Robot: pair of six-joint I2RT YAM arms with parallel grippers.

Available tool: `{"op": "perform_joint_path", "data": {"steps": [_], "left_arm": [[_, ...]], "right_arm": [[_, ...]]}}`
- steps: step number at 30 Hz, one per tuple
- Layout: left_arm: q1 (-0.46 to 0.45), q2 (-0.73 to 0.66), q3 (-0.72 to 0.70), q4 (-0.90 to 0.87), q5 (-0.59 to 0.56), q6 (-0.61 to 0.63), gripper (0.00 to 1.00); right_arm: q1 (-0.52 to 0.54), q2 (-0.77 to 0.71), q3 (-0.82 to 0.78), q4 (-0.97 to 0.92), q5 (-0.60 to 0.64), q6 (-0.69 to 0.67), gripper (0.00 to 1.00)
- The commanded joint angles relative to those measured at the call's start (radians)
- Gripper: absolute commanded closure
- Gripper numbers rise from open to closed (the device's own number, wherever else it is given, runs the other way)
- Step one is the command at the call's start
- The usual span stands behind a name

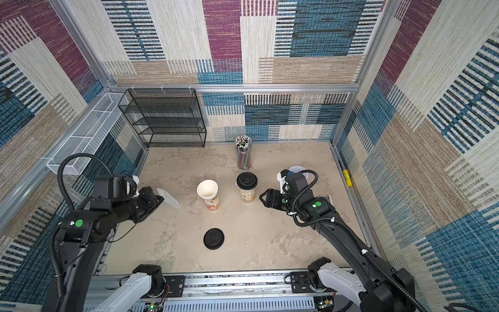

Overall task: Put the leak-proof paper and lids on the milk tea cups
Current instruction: Pick up the leak-proof paper from the center of the board, then place the leak-proof paper at the cup.

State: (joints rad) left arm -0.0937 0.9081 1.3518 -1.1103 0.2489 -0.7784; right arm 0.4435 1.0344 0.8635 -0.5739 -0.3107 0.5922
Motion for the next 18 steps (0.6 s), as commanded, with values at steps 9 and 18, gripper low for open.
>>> {"op": "perform_joint_path", "data": {"steps": [9, 18], "left_arm": [[-0.01, 0.14, -0.044, 0.591, 0.581, -0.165, 1.0], [-0.013, 0.217, -0.275, 0.698, 0.656, -0.102, 1.0]], "right_arm": [[0.0, 0.008, 0.004, 0.016, -0.016, -0.006, 0.26], [0.0, 0.012, 0.015, 0.008, -0.014, -0.002, 0.26]]}}
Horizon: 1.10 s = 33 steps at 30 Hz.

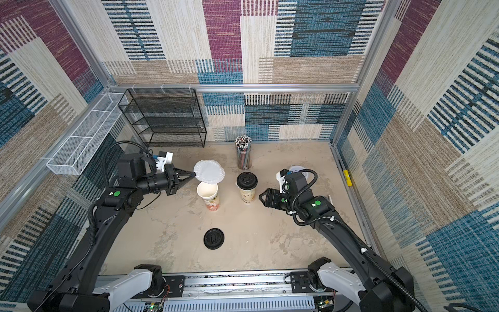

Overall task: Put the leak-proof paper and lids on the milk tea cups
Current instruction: Place the leak-proof paper at the cup.

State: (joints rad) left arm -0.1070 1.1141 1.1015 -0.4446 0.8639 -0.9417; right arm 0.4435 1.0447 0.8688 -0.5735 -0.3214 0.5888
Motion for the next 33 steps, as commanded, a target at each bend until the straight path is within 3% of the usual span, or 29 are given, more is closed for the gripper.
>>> {"op": "perform_joint_path", "data": {"steps": [1, 5, 13, 33], "left_arm": [[0.001, 0.016, -0.03, -0.008, 0.022, 0.095, 1.0], [0.005, 0.021, -0.054, -0.131, -0.09, 0.196, 1.0], [0.01, 0.062, -0.078, -0.183, -0.236, 0.281, 1.0], [0.013, 0.122, -0.089, -0.168, -0.264, 0.302, 1.0]], "right_arm": [[0.0, 0.004, 0.012, 0.006, -0.003, 0.002, 0.26], [0.0, 0.006, 0.012, 0.007, -0.002, 0.004, 0.26], [0.0, 0.012, 0.009, 0.008, -0.007, 0.008, 0.26], [0.0, 0.006, 0.004, 0.004, -0.007, 0.007, 0.26]]}}
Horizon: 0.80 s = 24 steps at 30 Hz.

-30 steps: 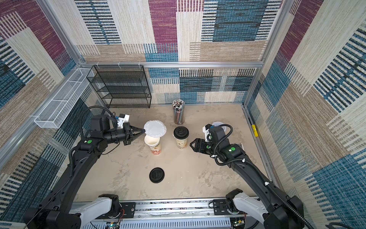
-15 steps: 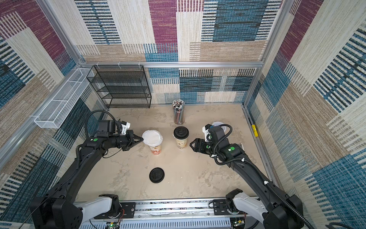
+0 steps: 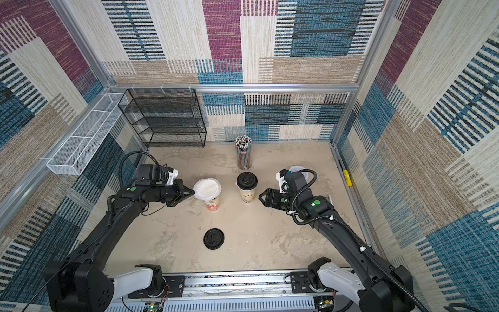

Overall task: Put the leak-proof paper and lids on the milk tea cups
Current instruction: Place the leak-proof paper at the cup.

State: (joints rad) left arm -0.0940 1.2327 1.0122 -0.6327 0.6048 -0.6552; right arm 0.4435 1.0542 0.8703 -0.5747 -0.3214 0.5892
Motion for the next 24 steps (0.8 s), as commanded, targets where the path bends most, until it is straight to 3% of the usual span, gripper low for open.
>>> {"op": "perform_joint_path", "data": {"steps": [1, 10, 15, 24], "left_arm": [[0.0, 0.006, 0.0, 0.025, -0.003, 0.011, 1.0], [0.0, 0.018, 0.006, 0.021, -0.008, 0.013, 0.98], [0.0, 0.005, 0.017, 0.021, -0.008, 0.008, 0.86], [0.0, -0.018, 0.049, -0.006, -0.017, 0.01, 0.54]], "right_arm": [[0.0, -0.003, 0.002, 0.005, -0.007, 0.007, 0.26], [0.0, -0.01, 0.0, 0.0, -0.01, 0.007, 0.26], [0.0, -0.011, 0.0, 0.0, -0.01, 0.008, 0.26], [0.001, -0.007, 0.037, -0.028, 0.009, -0.019, 0.26]]}}
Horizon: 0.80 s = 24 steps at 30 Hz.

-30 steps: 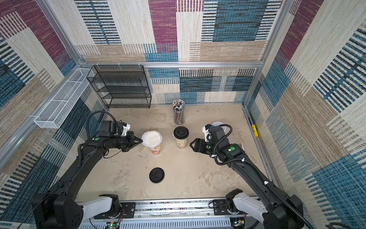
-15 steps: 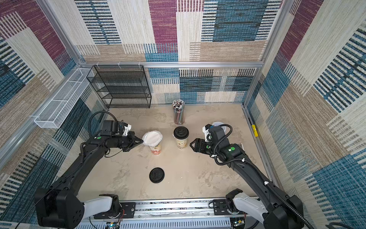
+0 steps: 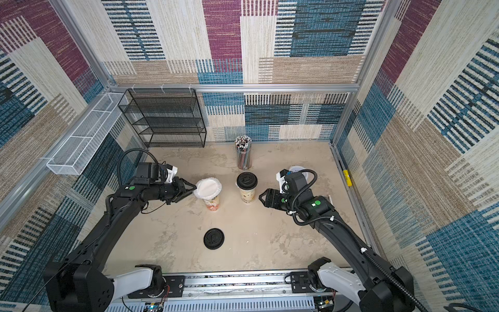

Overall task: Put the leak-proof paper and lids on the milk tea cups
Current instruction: Place the leak-proof paper at the cup, then pick up the cup lid from the center of the board.

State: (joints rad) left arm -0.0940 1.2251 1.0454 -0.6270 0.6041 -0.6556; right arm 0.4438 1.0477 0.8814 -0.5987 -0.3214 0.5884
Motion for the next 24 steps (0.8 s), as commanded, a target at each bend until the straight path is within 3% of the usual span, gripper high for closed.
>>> {"op": "perform_joint_path", "data": {"steps": [1, 3, 7, 11, 13, 17, 21, 24], "left_arm": [[0.0, -0.022, 0.021, -0.026, -0.06, 0.011, 0.5], [0.0, -0.055, 0.033, -0.053, -0.122, 0.002, 0.45], [0.001, -0.146, 0.045, -0.119, -0.298, -0.027, 0.38], [0.009, -0.231, 0.021, -0.193, -0.434, -0.057, 0.35], [0.015, -0.281, -0.013, -0.204, -0.471, -0.075, 0.33], [0.02, -0.373, -0.089, -0.21, -0.513, -0.119, 0.32], [0.019, -0.434, -0.15, -0.217, -0.531, -0.158, 0.32], [0.022, -0.469, -0.179, -0.22, -0.545, -0.178, 0.32]], "right_arm": [[0.008, 0.001, 0.045, -0.016, 0.024, -0.034, 0.26], [0.068, 0.01, 0.089, -0.044, 0.106, -0.077, 0.25], [0.298, 0.061, 0.169, -0.036, 0.274, -0.175, 0.23], [0.598, 0.09, 0.137, 0.131, 0.456, -0.341, 0.21], [0.673, 0.1, 0.072, 0.249, 0.444, -0.462, 0.21], [0.711, 0.113, -0.102, 0.496, 0.275, -0.694, 0.19], [0.719, 0.21, -0.184, 0.667, 0.254, -0.845, 0.16], [0.719, 0.312, -0.195, 0.771, 0.236, -0.882, 0.14]]}}
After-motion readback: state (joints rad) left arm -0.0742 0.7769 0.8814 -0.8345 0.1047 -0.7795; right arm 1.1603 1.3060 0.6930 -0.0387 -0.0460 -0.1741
